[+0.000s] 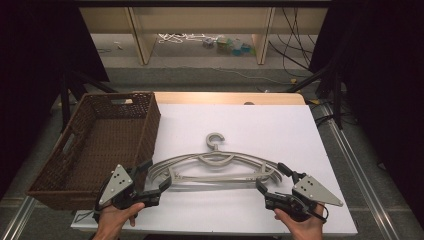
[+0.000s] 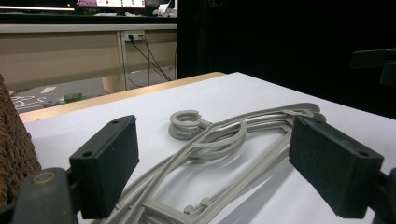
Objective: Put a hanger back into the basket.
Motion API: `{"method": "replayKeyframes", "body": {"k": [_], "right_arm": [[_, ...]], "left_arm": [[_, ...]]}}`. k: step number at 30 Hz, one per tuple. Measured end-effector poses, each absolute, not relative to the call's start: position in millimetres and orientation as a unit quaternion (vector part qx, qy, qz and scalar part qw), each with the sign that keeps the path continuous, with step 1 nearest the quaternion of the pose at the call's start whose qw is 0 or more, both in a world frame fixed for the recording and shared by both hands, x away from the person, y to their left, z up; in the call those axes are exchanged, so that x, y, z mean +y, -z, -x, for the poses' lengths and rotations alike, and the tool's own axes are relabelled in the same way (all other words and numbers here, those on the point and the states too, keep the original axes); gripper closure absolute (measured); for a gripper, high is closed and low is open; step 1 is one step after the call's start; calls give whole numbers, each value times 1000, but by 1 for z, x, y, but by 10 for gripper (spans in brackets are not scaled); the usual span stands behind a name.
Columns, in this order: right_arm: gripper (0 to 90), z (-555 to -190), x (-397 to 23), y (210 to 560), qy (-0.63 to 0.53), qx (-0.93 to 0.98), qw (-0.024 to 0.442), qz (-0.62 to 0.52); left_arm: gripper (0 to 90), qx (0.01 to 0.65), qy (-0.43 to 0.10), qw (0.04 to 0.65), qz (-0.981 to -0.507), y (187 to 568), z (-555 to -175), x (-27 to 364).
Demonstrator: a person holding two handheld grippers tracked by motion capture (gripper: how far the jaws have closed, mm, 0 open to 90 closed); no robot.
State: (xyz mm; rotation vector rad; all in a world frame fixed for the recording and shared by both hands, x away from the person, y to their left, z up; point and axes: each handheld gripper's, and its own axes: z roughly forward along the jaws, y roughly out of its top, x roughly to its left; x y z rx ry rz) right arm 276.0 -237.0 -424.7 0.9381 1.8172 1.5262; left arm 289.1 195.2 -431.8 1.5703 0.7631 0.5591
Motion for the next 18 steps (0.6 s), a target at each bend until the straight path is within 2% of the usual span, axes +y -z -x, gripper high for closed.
{"method": "replayKeyframes", "body": {"k": [3,5,18], "right_arm": [[160,-274,-236,425,-572,681,281,-362],[160,-277,-237,425,-576,679,293,-349],[160,-275,-237,424,-569,686,290,-349]], "left_arm": [[157,329,-241,609,-680,432,-289,194],[156,329,-240,608,-681,432,-289,194],[155,325,-227,615,-681,431,-290,189]]}}
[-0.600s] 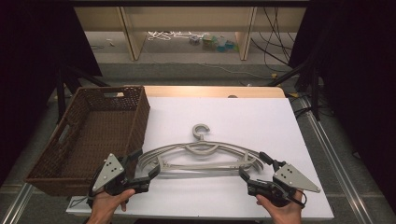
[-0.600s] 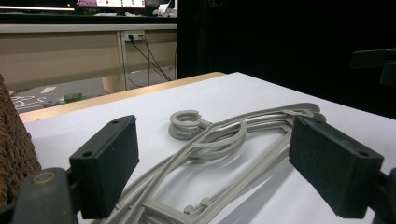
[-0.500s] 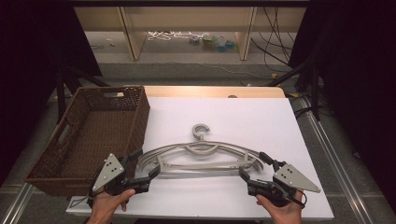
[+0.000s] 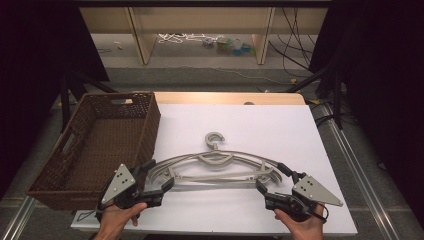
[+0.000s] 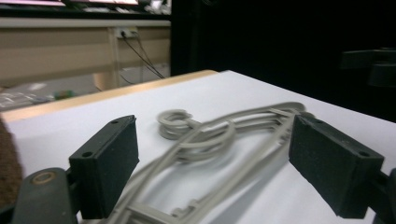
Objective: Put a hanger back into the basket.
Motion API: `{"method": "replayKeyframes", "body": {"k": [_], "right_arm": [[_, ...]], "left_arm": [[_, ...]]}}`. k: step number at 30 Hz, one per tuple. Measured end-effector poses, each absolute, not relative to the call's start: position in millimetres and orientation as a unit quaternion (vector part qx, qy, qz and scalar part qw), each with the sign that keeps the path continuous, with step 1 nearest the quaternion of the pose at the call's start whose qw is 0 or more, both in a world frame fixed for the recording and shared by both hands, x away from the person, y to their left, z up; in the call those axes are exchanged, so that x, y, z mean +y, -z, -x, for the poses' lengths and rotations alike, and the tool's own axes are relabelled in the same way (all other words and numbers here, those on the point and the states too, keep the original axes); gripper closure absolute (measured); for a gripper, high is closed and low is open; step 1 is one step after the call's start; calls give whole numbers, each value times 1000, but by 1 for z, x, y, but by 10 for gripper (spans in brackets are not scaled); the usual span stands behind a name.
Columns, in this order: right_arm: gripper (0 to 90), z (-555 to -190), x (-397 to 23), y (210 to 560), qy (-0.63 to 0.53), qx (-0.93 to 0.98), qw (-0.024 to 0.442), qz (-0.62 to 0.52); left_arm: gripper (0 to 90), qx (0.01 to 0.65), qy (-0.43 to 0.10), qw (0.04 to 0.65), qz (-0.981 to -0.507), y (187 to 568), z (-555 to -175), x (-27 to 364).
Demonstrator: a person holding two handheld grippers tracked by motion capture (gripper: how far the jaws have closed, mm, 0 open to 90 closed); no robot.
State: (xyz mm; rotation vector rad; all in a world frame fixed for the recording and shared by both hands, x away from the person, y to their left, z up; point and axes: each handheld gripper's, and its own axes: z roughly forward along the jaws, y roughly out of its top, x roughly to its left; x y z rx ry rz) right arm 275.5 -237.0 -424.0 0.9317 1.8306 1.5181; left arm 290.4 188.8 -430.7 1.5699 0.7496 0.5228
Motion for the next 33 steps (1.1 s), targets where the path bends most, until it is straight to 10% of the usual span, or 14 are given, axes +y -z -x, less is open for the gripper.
{"method": "replayKeyframes", "body": {"k": [33], "right_arm": [[162,-281,-234,425,-568,700,265,-342]], "left_arm": [[273,273,-201,349,-873,414,-389,115]]}}
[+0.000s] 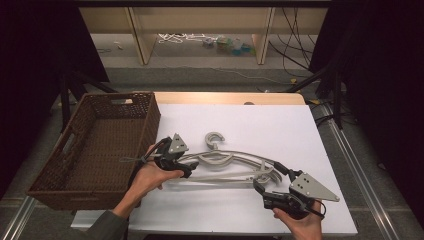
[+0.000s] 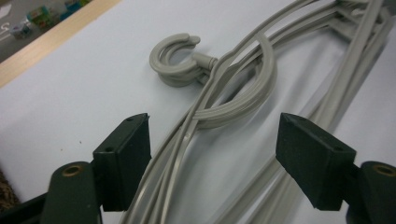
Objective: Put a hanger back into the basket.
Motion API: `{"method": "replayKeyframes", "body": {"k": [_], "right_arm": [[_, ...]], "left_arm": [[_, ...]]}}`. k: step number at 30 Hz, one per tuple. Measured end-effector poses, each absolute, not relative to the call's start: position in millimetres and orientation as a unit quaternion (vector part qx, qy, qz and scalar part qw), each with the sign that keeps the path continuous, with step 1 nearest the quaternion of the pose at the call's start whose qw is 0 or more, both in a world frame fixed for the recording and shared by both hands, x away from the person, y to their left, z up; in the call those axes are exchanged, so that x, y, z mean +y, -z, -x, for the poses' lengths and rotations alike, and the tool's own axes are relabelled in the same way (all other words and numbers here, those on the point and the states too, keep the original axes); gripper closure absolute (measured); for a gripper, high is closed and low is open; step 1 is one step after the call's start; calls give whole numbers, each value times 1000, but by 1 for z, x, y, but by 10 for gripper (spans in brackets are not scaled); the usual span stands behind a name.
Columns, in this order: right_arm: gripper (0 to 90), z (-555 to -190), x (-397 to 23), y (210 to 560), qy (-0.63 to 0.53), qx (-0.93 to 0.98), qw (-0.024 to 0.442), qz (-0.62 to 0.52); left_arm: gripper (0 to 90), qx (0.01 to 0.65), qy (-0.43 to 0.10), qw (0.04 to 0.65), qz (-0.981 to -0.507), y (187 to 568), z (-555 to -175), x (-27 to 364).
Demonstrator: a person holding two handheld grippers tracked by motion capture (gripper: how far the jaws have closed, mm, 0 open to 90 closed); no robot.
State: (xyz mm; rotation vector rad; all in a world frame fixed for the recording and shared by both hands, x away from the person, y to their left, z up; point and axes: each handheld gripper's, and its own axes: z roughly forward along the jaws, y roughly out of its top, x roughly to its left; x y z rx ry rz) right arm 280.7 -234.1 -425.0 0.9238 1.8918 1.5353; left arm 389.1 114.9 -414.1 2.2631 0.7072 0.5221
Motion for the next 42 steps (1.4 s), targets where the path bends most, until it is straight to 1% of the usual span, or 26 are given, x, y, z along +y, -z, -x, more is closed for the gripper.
{"method": "replayKeyframes", "body": {"k": [2,7,10,11,16,18,19,22,25,26,28,29,33,34,37,38,39,40,42], "right_arm": [[162,-281,-234,425,-568,700,264,-342],[163,-282,-234,426,-572,698,264,-340],[166,-282,-235,426,-567,700,266,-342],[166,-282,-235,426,-567,701,266,-343],[170,-282,-235,426,-565,701,265,-344],[171,-282,-235,426,-565,701,266,-344],[172,-283,-235,426,-565,701,266,-344],[172,-283,-235,426,-565,701,266,-344],[174,-282,-237,425,-557,709,260,-346],[176,-282,-236,426,-565,703,265,-342],[179,-282,-236,426,-565,703,264,-342],[183,-282,-236,426,-563,703,263,-345],[184,-282,-236,425,-559,707,261,-346],[185,-282,-236,426,-562,704,263,-345],[191,-282,-235,426,-565,704,262,-342],[194,-282,-235,426,-566,704,262,-341],[195,-283,-235,426,-566,704,262,-340],[196,-283,-235,426,-566,704,262,-340],[197,-283,-234,427,-565,705,262,-340]], "left_arm": [[281,275,-194,344,-876,418,-394,112],[346,290,-178,337,-878,427,-408,106],[389,286,-181,318,-886,432,-415,104],[388,285,-174,310,-890,435,-419,105],[399,290,-176,293,-894,439,-424,100],[418,282,-176,290,-897,438,-426,98],[449,275,-176,283,-902,438,-427,97],[453,272,-172,273,-907,442,-432,93],[494,270,-168,262,-911,445,-435,91],[510,272,-163,260,-912,447,-436,90],[515,274,-160,257,-913,449,-437,90],[549,270,-161,255,-914,449,-438,91],[575,269,-152,255,-916,451,-441,90],[590,261,-141,241,-924,451,-442,91],[659,256,-150,238,-925,455,-445,93],[659,258,-143,238,-925,456,-446,94],[682,257,-143,244,-924,457,-447,94],[726,256,-142,245,-924,457,-447,93],[749,253,-145,249,-924,458,-448,94]]}}
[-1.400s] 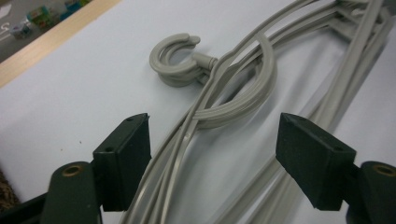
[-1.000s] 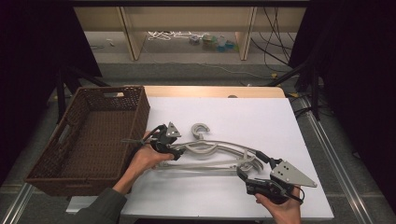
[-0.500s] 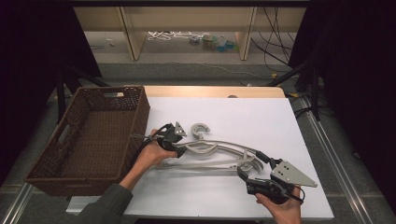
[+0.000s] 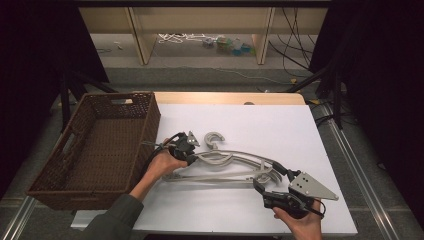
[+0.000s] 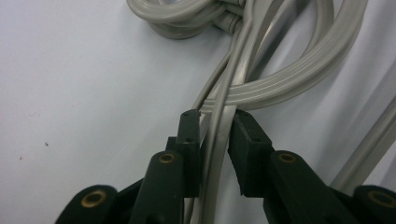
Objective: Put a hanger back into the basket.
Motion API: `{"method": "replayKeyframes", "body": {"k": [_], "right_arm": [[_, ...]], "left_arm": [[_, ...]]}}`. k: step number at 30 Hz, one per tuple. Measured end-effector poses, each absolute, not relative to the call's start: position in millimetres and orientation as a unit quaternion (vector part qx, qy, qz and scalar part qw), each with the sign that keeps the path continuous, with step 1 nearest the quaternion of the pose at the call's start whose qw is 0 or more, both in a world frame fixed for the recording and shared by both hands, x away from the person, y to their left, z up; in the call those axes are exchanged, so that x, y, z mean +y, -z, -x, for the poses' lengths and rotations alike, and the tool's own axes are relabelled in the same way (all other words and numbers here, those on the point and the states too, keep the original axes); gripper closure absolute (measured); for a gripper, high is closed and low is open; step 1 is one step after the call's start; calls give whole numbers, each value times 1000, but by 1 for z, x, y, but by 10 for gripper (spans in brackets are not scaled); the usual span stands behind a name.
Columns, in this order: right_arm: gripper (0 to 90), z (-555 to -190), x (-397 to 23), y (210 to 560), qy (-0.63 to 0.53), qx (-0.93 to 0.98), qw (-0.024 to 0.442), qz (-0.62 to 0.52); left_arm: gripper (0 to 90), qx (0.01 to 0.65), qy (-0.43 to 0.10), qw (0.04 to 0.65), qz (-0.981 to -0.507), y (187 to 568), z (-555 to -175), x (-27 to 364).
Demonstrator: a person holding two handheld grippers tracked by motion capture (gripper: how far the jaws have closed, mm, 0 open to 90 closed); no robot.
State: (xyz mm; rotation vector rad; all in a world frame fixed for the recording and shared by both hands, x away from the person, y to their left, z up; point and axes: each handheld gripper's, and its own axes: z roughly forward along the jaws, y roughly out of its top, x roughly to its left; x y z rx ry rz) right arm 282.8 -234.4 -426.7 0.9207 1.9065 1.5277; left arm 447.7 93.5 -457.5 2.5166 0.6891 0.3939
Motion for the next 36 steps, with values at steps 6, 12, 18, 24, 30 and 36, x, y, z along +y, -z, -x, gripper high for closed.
{"method": "replayKeyframes", "body": {"k": [6,12,18,24,30,36], "right_arm": [[199,-283,-235,427,-565,707,255,-341],[201,-283,-236,426,-564,708,255,-341],[202,-283,-235,427,-564,707,258,-340],[202,-283,-235,428,-567,704,257,-340],[203,-283,-234,428,-570,704,253,-339],[204,-282,-236,428,-560,710,256,-342]], "left_arm": [[776,242,-135,250,-928,454,-447,97],[812,231,-143,269,-924,449,-442,100],[814,236,-140,292,-916,442,-440,104],[815,239,-149,321,-904,430,-432,107],[817,254,-160,360,-883,407,-423,117],[817,264,-156,394,-866,391,-417,123]]}}
